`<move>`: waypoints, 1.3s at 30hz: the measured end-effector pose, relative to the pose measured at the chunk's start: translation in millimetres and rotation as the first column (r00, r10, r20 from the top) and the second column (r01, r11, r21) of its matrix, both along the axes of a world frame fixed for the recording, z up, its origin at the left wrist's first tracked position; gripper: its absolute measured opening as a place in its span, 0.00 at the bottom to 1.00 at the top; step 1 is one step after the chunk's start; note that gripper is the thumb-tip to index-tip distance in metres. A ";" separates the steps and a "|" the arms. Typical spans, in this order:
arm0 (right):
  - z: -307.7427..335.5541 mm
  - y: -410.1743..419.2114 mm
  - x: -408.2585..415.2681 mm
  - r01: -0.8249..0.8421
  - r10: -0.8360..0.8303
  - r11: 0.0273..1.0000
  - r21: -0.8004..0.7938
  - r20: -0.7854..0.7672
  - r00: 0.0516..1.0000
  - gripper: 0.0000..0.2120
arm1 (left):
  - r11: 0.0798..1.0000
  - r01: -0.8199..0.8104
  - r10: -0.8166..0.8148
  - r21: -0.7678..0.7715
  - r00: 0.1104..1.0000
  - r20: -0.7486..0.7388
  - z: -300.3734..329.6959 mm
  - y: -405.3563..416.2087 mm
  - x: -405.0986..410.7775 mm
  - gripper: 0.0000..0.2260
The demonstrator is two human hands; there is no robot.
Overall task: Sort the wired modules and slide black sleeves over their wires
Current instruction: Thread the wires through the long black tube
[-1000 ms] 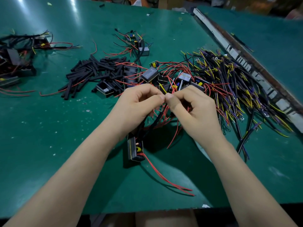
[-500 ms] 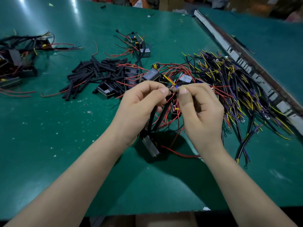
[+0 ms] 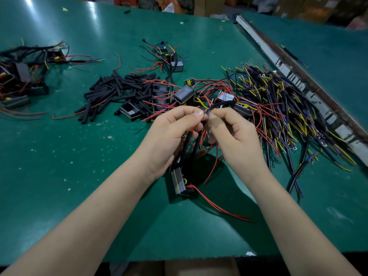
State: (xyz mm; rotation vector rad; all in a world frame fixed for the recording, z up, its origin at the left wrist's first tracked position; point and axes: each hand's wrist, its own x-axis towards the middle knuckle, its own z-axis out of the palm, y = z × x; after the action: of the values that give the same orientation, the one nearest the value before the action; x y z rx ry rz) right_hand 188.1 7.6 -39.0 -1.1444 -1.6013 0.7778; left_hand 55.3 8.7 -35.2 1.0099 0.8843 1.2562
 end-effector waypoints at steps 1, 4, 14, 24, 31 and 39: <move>-0.1 0.0 0.2 -0.003 0.003 1.000 -0.027 -0.015 1.000 0.08 | 1.000 -0.010 0.010 0.020 1.000 -0.014 -0.7 -0.6 0.3 0.12; -1.3 -0.5 0.3 -0.024 0.023 0.997 -0.073 -0.014 1.000 0.07 | 0.998 -0.060 0.060 0.023 0.998 -0.006 -2.2 -0.9 0.3 0.11; 8.5 9.2 3.5 -0.238 -0.075 0.818 -0.523 -0.508 0.858 0.14 | 0.998 0.050 -0.052 -0.036 0.996 -0.074 -2.1 2.0 -4.4 0.10; 7.8 10.0 2.8 -0.385 -0.037 0.794 -0.470 -0.670 0.742 0.07 | 0.978 0.207 -0.206 0.011 0.977 -0.049 -1.0 -0.1 -6.6 0.04; 7.3 11.8 0.9 -0.309 -0.015 0.888 -0.340 -0.694 0.720 0.14 | 0.978 0.109 -0.077 0.176 0.981 -0.178 -4.0 0.5 -6.8 0.06; 5.1 10.2 1.8 -0.244 0.001 0.921 -0.305 -0.623 0.782 0.18 | 0.975 0.032 0.013 0.221 0.980 -0.198 -1.5 1.1 -7.5 0.05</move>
State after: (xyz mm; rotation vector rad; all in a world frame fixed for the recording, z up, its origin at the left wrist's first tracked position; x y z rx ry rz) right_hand 189.9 17.8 -34.0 -0.8989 -0.9966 1.4277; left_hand 47.7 9.8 -36.8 1.3355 0.9022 1.2818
